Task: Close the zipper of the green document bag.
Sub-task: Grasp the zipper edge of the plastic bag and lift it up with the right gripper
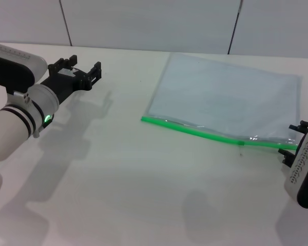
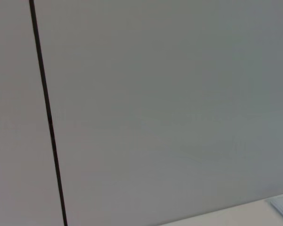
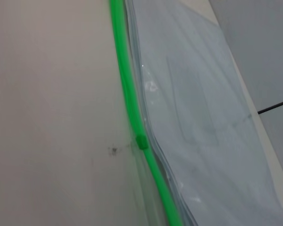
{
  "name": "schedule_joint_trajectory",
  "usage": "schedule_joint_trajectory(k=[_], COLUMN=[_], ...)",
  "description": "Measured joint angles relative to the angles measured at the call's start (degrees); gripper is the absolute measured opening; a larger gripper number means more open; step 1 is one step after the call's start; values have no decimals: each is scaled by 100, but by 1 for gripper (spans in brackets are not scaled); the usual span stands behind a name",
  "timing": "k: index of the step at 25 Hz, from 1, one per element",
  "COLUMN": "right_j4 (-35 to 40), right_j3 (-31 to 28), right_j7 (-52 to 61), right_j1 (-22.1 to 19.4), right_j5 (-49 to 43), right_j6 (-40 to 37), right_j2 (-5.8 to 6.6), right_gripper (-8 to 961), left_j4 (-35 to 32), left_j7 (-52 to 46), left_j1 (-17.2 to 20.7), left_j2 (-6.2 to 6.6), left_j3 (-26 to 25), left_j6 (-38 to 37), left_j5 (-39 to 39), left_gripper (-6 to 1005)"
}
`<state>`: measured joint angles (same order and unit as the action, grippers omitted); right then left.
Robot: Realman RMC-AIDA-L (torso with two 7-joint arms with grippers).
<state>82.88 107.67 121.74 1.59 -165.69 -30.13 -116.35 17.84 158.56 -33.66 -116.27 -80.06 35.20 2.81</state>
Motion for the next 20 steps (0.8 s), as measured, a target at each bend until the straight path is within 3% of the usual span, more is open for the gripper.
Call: schedule_joint_trajectory(k=[20], right_j4=[-518], right_j3=[13], right_j7=[25], right_j1=[376], right_j5=[-29], right_j6=[65], right_j2=[7], right_gripper=[587], left_j4=[0], left_j7=[12], left_j1=[0], left_j2=[0], left_j3=[43], left_j6=[-3], left_j5=[0], left_gripper=[678])
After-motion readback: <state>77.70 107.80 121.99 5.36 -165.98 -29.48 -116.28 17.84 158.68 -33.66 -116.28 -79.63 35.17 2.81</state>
